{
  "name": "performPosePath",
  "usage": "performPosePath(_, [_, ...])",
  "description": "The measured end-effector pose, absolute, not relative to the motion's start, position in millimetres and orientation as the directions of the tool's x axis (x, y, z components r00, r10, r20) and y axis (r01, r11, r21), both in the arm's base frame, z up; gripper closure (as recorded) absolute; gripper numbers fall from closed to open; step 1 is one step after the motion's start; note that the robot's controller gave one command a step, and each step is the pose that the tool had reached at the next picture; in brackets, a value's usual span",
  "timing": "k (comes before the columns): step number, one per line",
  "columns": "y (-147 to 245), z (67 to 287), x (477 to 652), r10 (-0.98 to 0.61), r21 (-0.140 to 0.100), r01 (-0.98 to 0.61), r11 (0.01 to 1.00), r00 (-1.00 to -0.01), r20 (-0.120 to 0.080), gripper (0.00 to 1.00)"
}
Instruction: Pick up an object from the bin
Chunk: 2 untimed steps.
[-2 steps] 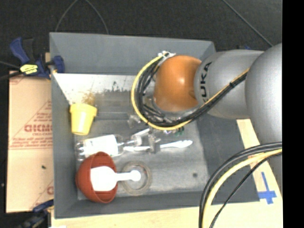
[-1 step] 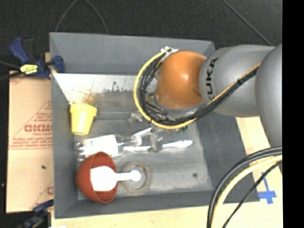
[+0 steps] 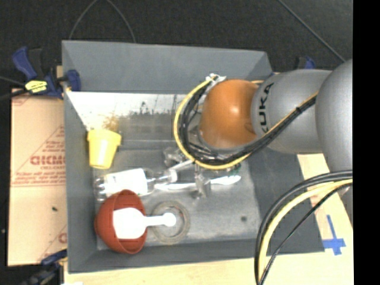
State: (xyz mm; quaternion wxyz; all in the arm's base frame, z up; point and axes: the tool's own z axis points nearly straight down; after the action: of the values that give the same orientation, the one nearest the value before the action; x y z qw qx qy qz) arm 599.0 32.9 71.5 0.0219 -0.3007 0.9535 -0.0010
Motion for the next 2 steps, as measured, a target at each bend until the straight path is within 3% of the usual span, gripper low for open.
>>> performPosePath(1, [20.7, 96.2, 598.8, -0.567, -0.018, -0.567, 0.823, -0.822, -0.047, 0.00])
performPosePath(2, [31.7, 84.7, 607.3, -0.576, -0.018, -0.576, 0.817, -0.816, -0.049, 0.00])
